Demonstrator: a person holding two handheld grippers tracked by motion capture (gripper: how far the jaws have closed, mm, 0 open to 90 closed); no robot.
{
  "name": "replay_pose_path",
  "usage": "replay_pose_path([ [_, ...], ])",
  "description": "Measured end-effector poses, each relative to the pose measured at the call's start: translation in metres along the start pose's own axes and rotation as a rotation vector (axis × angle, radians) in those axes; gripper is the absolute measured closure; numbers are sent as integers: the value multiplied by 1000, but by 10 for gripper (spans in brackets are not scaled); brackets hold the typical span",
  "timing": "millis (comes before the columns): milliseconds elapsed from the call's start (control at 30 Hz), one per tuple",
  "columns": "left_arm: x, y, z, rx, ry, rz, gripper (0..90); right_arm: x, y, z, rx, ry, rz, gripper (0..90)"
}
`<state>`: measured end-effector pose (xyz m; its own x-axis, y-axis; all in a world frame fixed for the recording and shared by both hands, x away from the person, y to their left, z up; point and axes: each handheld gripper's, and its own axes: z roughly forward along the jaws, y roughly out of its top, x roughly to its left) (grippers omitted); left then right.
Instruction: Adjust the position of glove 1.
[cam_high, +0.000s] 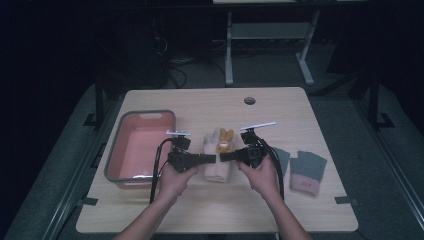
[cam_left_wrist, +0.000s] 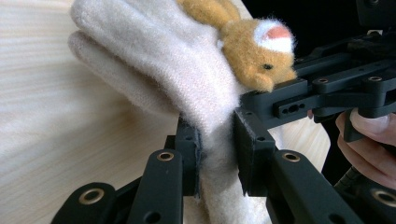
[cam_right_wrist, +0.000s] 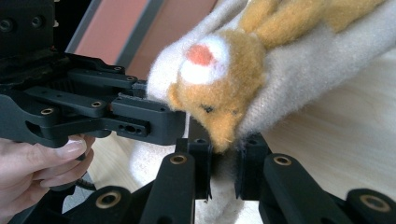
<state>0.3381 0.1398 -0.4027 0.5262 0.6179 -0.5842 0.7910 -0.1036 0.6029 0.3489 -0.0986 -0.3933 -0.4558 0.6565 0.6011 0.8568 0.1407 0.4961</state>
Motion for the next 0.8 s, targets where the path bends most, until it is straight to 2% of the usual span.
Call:
replay_pose_path([
  [67, -1, 4, -6, -2, -1, 10, 727, 3, 3, -1, -4, 4, -7, 795],
  [500, -4, 18, -24, -34, -11, 10, 727, 21, 21, -8, -15, 13, -31, 795],
  [600, -5, 24, -31, -46, -10, 21, 727, 26, 28, -9, -16, 8, -54, 795],
  [800, -3, 28, -39, -59, -13, 13, 727, 35, 37, -9, -12, 8, -57, 795],
])
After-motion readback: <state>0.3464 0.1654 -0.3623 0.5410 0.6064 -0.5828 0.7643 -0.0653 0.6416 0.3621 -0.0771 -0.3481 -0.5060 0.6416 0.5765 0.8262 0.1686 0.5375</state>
